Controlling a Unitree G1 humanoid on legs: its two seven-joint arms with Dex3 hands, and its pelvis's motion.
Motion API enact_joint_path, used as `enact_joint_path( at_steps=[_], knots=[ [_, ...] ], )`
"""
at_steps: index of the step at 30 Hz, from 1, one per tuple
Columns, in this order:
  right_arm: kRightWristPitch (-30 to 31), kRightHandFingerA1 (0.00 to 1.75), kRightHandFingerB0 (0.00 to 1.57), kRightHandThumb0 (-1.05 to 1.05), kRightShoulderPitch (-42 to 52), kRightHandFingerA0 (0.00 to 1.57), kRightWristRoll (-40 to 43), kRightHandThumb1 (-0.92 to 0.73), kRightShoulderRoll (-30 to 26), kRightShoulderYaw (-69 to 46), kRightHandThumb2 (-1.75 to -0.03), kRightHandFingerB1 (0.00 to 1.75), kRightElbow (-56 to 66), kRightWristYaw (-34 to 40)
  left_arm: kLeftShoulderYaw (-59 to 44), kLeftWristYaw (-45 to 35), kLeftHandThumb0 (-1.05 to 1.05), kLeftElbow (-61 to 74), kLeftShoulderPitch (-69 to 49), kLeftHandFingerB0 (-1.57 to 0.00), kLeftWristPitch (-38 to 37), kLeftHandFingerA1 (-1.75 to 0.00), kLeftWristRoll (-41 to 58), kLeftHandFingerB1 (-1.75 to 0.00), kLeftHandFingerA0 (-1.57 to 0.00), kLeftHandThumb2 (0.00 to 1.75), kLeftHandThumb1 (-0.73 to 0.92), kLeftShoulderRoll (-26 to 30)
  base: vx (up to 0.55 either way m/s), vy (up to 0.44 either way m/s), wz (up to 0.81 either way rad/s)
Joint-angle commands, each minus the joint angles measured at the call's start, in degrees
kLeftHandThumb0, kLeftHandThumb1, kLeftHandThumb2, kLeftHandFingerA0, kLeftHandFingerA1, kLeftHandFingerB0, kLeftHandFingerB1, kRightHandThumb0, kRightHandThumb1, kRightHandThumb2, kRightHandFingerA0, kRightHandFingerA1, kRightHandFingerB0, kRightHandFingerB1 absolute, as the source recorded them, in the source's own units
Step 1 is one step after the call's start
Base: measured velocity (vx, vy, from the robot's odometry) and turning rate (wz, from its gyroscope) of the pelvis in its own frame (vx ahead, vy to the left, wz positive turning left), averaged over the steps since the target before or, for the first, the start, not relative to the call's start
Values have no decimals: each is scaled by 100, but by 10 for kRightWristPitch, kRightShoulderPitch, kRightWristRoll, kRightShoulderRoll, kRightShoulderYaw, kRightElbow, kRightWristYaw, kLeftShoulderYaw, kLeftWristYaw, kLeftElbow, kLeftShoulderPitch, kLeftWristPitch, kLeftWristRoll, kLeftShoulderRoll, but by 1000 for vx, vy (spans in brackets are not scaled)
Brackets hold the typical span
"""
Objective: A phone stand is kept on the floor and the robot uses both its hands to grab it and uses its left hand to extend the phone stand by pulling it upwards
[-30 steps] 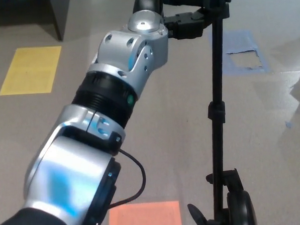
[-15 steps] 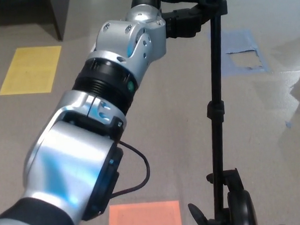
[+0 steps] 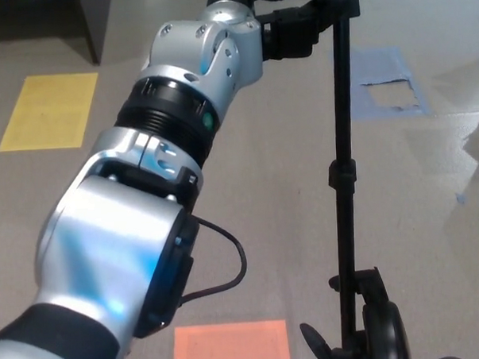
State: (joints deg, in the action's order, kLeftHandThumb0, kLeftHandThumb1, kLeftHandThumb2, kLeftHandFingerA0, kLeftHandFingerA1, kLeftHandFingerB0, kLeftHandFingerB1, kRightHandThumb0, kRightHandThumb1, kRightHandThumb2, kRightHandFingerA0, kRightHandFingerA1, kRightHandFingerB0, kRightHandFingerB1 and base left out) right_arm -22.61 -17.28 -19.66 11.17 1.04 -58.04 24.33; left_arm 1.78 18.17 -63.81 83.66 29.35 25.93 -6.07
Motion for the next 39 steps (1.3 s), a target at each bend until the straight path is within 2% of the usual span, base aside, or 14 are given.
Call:
enact_joint_path(
  at_steps=[1, 6, 7, 9, 10, 11, 12, 13, 15, 16, 24, 27, 28, 39],
  knots=[
    [-79, 159, 157, -79, -1, 157, 92, -21, -16, -69, -107, 161, -42, 4, -113, -66, -50, 44, 632, -31, -251, -162, 34, -93, -61, 78, 63, 38, 0, 0, 0],
    [-77, 159, 157, -79, -8, 157, 90, -21, -12, -68, -107, 161, -44, 2, -114, -67, -50, 40, 637, -31, -250, -162, 28, -93, -61, 78, 63, 41, 0, 0, 0],
    [-77, 158, 157, -79, -6, 157, 89, -22, -7, -66, -102, 160, -37, 2, -172, 2, -21, 153, 512, -93, -177, -91, 145, -93, -106, 85, 18, 1, 0, 0, 0],
    [-76, 158, 157, -79, -1, 157, 89, -22, 1, -63, -102, 160, -27, 2, -262, 106, -21, 323, 325, -93, -66, -91, 318, -93, -106, 85, 18, -58, 0, 0, 0],
    [-82, 156, 157, -78, 0, 157, 90, -22, 1, -63, -103, 157, -27, -3, -167, 85, -29, 314, 312, -82, -95, -122, 162, -130, -81, 69, 55, -40, 0, 0, 0],
    [-92, 156, 157, -78, 3, 157, 90, -22, 2, -62, -103, 157, -27, -11, -27, 55, -29, 304, 292, -82, -137, -122, -74, -130, -81, 69, 55, -14, 0, 0, 0],
    [-92, 156, 157, -78, 3, 157, 90, -22, 2, -62, -103, 157, -27, -11, -27, 55, -29, 306, 292, -82, -135, -122, -75, -130, -81, 69, 55, -14, 0, 0, 0],
    [-89, 157, 157, -80, 3, 157, 86, -23, 1, -61, -103, 159, -27, -7, -31, 55, -21, 324, 267, -80, -130, -151, -67, -165, -91, 63, 59, -20, 0, 0, 0],
    [-85, 157, 157, -80, 4, 157, 80, -23, -1, -58, -103, 159, -22, -6, -34, 51, -20, 372, 203, -89, -127, -167, -55, -170, -82, 69, 58, -35, 0, 0, 0],
    [-86, 156, 157, -79, 5, 157, 91, -21, 4, -63, -103, 158, -19, -17, -25, 64, -20, 407, 152, -77, -119, -159, -63, -172, -85, 64, 56, -44, 0, 0, 0],
    [-93, 152, 157, -84, -1, 157, 96, -25, 2, -64, -96, 155, -7, -32, 5, 78, -17, 518, -6, -86, -90, -153, -96, -156, -79, 69, 55, -56, 0, 0, 0],
    [-94, 152, 157, -84, -1, 157, 95, -25, 3, -63, -96, 155, -3, -33, 9, 75, -17, 539, -35, -86, -90, -153, -101, -156, -79, 69, 55, -58, 0, 0, 0],
    [-100, 149, 156, -90, 2, 157, 91, -35, 2, -59, -87, 152, 6, -31, 13, 68, -7, 557, -77, -82, -98, -171, -103, -169, -78, 64, 61, -57, 0, 0, 0],
    [-109, 145, 154, -84, 18, 157, 98, -37, 8, -58, -80, 149, 65, -47, 27, 50, -11, 633, -282, -77, -142, -160, -125, -161, -83, 65, 53, -65, 0, 0, 0]
  ],
)
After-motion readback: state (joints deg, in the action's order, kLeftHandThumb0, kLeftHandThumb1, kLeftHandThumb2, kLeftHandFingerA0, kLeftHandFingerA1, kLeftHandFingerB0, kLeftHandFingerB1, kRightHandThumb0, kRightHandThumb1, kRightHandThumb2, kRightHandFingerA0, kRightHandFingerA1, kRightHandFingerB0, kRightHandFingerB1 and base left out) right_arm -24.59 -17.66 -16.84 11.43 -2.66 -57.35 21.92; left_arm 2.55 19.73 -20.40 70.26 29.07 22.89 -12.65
